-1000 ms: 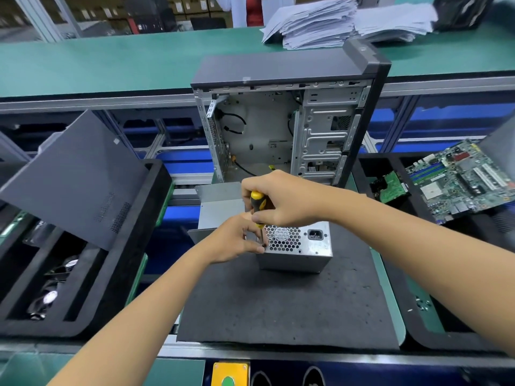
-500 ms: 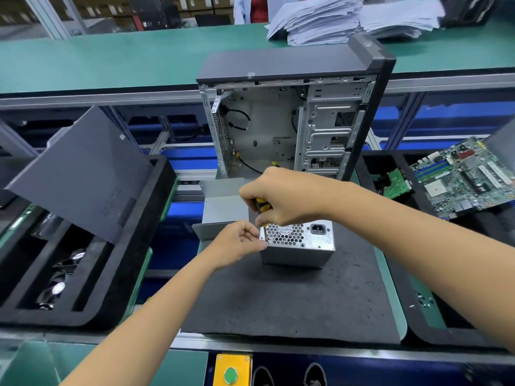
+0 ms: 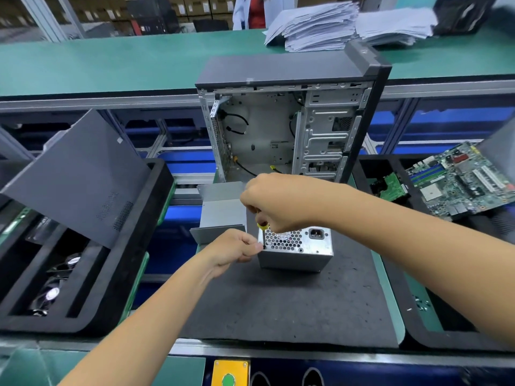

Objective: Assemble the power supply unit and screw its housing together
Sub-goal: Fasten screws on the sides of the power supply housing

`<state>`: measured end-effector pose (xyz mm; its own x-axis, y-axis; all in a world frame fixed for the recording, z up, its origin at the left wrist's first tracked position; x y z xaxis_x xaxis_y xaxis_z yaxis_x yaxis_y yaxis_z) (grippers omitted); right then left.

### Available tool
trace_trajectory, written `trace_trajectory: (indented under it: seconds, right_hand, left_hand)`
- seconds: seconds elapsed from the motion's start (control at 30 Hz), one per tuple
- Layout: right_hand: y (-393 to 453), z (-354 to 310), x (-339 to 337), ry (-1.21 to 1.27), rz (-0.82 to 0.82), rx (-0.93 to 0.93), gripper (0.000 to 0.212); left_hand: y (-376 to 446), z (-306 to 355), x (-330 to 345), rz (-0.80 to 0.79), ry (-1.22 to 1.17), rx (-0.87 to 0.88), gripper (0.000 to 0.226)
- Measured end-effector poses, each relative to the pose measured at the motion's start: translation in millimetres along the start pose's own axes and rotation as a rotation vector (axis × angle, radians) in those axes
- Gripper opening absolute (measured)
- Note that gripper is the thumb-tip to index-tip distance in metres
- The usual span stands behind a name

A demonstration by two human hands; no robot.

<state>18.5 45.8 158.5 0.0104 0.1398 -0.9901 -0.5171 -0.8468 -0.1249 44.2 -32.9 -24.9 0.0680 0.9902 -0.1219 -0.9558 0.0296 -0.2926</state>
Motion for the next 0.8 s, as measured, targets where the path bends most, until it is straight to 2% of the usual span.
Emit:
trace_trajectory:
  seconds: [0.1, 0.23, 0.33, 0.4, 0.47, 0.53, 0.67, 0.8]
  right_hand:
    - [-1, -4, -2, -0.088, 0.056, 0.019, 0.026]
    - [-3, -6, -2, -0.189, 0.098, 0.012, 0.034]
    - [-5, -5, 3, -0.008, -0.075, -0.025, 0.018]
    - [-6, -9, 2, 0.032, -0.129, -0.058, 0.013]
    - [-3, -13, -1, -0.021, -0.051, -0.025, 0.014]
    - [-1, -15, -4, -0.092, 0.039, 0.009, 0.028]
    - [-3, -17, -6, -0.204, 0.126, 0.033, 0.027]
    - [-7, -12, 0, -0.058, -0.058, 0.037, 0.025]
  left_hand:
    - [3, 0, -1, -0.002, 0.027, -0.029, 0.046]
    - [6, -3, -1, 0.030, -0.018, -0.099, 0.047]
    - [5, 0, -2, 0.055, -0.003, -0.143, 0.027]
    - [6, 0, -1, 0.049, 0.006, -0.164, 0.027]
    - [6, 0, -2, 0.048, 0.012, -0.184, 0.029]
    - [6, 0, -2, 0.041, 0.015, -0.189, 0.035]
    - [6, 2, -2, 0.046, 0.013, -0.180, 0.029]
    - [8, 1, -2, 0.017, 0.013, -0.185, 0.025]
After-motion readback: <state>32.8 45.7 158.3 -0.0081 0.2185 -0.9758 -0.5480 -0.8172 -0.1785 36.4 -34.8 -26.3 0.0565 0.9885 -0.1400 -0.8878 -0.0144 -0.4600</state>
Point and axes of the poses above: each hand's wrist, its own y-axis towards the middle knuckle, its own x-axis out of the palm, z = x × y, the point moved 7 cm from there along y, towards the middle knuckle, and after that the axes turned 14 degrees about x, right-handed, at the moved point
